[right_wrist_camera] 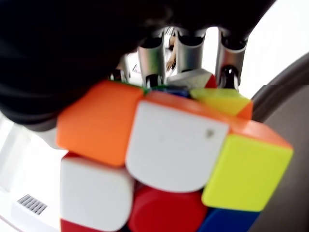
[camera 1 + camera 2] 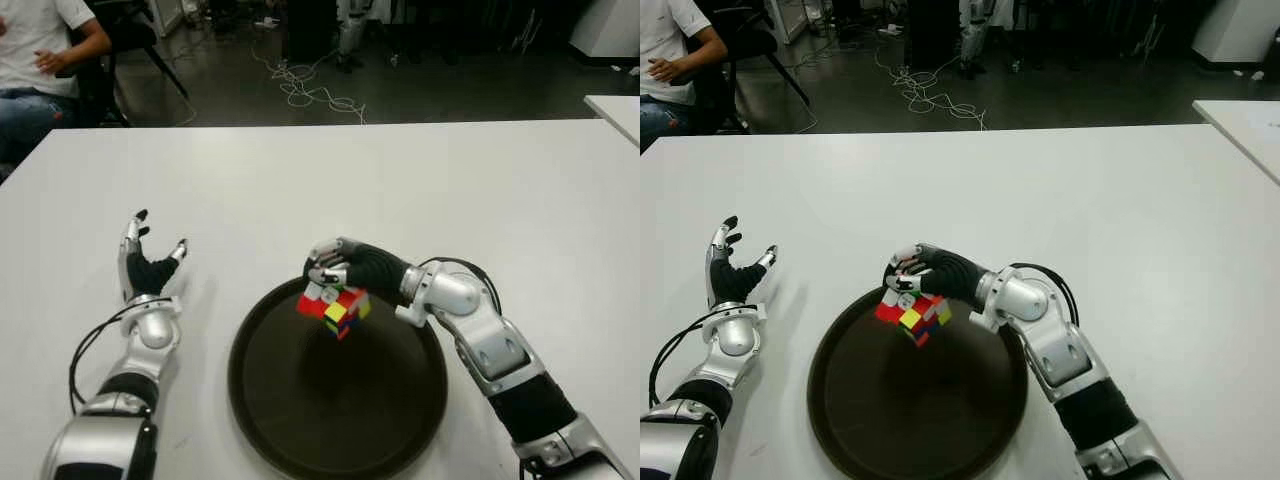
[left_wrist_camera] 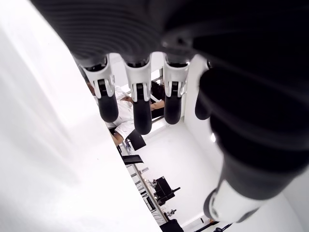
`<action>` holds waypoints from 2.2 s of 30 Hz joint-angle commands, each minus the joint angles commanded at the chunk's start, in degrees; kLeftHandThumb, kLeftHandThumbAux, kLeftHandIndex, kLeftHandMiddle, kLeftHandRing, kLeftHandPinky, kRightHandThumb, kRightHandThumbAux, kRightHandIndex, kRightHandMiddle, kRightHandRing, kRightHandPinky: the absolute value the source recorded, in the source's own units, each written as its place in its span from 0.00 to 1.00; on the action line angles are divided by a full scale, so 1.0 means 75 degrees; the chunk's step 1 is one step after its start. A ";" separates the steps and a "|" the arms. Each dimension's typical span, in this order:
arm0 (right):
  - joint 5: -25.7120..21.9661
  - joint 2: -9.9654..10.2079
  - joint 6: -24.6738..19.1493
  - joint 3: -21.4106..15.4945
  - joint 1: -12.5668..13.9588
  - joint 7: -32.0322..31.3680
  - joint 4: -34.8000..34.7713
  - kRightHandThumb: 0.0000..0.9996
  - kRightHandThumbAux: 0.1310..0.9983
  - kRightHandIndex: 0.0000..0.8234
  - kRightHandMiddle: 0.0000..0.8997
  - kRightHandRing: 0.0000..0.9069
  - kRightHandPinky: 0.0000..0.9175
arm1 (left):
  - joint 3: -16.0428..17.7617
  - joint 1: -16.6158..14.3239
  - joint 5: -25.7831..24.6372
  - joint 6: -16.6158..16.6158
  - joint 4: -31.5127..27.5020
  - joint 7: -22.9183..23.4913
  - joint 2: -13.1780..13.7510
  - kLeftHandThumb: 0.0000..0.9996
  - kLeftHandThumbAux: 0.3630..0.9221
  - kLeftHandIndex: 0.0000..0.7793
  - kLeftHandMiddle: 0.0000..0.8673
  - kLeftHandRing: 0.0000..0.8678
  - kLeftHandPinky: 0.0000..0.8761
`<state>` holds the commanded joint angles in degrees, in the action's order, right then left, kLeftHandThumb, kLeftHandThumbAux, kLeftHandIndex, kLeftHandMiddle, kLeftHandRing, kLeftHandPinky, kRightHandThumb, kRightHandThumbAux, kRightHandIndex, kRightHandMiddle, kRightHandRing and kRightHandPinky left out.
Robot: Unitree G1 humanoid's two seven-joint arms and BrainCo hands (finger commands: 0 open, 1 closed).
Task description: Pick up the Rubik's Cube and put it in the plate
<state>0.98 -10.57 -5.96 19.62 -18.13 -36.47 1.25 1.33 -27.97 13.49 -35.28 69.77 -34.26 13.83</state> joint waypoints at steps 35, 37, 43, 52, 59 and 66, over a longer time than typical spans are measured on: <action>0.0047 0.0244 0.0354 -0.0220 0.0157 0.0834 0.0144 0.44 0.68 0.47 0.65 0.68 0.63 | -0.0037 -0.0003 0.0056 0.0126 -0.0017 -0.0068 -0.0001 0.00 0.70 0.17 0.16 0.16 0.15; 0.0009 0.0266 0.0647 -0.0252 0.0156 0.0862 0.0252 0.22 0.64 0.34 0.49 0.52 0.47 | -0.0037 -0.0004 0.0057 0.0108 -0.0028 -0.0066 0.0003 0.00 0.72 0.17 0.16 0.17 0.16; -0.0567 0.0296 0.1085 -0.0318 -0.0118 0.0098 0.0892 0.02 0.58 0.10 0.18 0.19 0.16 | -0.0028 0.0007 0.0037 0.0074 -0.0046 -0.0030 -0.0004 0.00 0.78 0.17 0.16 0.17 0.16; -0.1065 0.0332 0.1424 -0.0477 -0.0391 -0.0707 0.1521 0.00 0.60 0.00 0.01 0.01 0.01 | 0.0059 0.0003 -0.0076 0.0054 -0.0031 0.0016 -0.0053 0.00 0.80 0.17 0.15 0.16 0.13; -0.1119 0.0481 0.2046 -0.0598 -0.0462 -0.0830 0.1953 0.00 0.62 0.00 0.00 0.00 0.00 | 0.0034 -0.0005 -0.0020 0.0110 0.0004 -0.0055 -0.0042 0.00 0.76 0.16 0.16 0.17 0.13; -0.1123 0.0474 0.2297 -0.0670 -0.0505 -0.0951 0.2141 0.00 0.63 0.00 0.00 0.00 0.00 | -0.0030 0.0019 0.0075 0.0067 -0.0042 -0.0139 -0.0026 0.00 0.75 0.15 0.16 0.16 0.12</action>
<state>-7.44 -7.01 11.27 14.59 -21.92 -43.61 17.31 1.11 -27.83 14.05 -34.77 69.46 -35.30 13.64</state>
